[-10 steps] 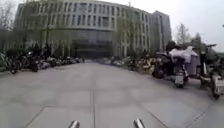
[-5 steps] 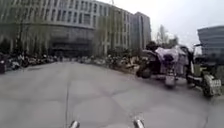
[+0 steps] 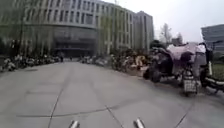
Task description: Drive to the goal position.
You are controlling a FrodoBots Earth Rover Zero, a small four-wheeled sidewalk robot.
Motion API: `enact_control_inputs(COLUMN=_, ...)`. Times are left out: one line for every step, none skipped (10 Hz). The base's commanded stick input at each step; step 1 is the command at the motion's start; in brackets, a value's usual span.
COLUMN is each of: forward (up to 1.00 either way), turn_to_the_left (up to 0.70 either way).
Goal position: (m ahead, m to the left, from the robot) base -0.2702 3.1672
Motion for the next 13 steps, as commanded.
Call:
enact_control_inputs(forward=1.00, turn_to_the_left=0.01)
enact_control_inputs(forward=1.00, turn_to_the_left=0.01)
enact_control_inputs(forward=1.00, turn_to_the_left=0.01)
enact_control_inputs(forward=1.00, turn_to_the_left=0.01)
enact_control_inputs(forward=1.00, turn_to_the_left=0.01)
enact_control_inputs(forward=1.00, turn_to_the_left=0.01)
enact_control_inputs(forward=1.00, turn_to_the_left=0.01)
enact_control_inputs(forward=1.00, turn_to_the_left=0.01)
enact_control_inputs(forward=1.00, turn_to_the_left=0.01)
enact_control_inputs(forward=1.00, turn_to_the_left=0.01)
enact_control_inputs(forward=1.00, turn_to_the_left=0.01)
enact_control_inputs(forward=1.00, turn_to_the_left=0.01)
enact_control_inputs(forward=1.00, turn_to_the_left=0.01)
